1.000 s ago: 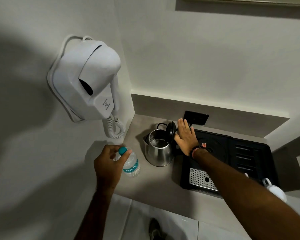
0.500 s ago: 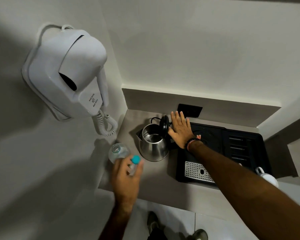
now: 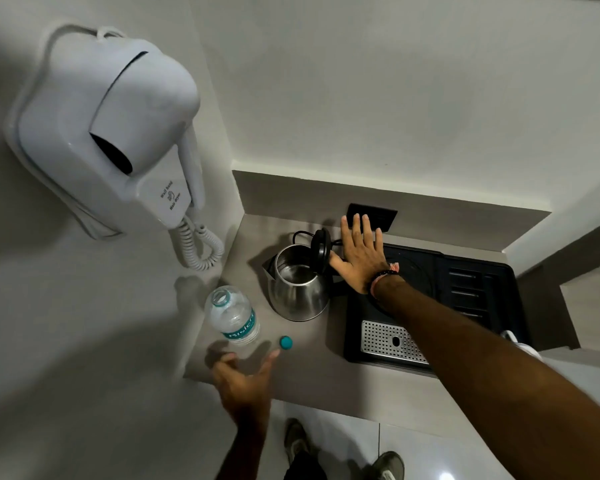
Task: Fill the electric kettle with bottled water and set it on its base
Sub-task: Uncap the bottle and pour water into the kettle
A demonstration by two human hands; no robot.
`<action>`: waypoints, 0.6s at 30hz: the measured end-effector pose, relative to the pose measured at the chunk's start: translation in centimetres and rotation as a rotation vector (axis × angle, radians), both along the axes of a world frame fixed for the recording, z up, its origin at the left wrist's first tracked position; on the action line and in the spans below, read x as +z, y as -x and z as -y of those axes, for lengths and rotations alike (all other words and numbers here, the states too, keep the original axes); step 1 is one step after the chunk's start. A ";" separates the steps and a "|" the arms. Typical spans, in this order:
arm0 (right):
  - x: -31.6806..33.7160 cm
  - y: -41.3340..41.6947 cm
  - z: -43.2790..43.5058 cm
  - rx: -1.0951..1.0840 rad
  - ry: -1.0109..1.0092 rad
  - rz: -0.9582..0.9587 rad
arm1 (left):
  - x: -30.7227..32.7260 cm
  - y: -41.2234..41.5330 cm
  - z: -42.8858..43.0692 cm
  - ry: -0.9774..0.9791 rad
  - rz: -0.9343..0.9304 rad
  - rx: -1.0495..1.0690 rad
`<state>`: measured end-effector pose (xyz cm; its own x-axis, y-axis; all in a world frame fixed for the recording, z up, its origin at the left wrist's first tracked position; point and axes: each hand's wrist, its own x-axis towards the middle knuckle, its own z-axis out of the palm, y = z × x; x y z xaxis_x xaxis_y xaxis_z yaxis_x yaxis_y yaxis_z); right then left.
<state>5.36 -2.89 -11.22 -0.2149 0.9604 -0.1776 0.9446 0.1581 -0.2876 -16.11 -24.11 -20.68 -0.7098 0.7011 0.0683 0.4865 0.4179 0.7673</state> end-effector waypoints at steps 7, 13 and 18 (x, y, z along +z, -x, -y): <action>0.0 -0.1 0.2 -0.029 0.032 -0.006 | 2.5 2.8 -6.2 -0.149 0.163 -0.073; 0.1 -0.2 0.2 -0.031 0.059 0.024 | 1.9 3.2 -8.8 -0.184 -0.026 -0.112; 0.2 -0.2 -0.1 -0.012 0.068 0.028 | 5.1 4.1 -9.0 -0.135 -0.063 -0.396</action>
<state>5.57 -2.77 -11.06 -0.1974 0.9484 -0.2482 0.9541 0.1277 -0.2708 -20.18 -15.14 -15.53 -0.3792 0.9005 0.2131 0.6372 0.0871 0.7658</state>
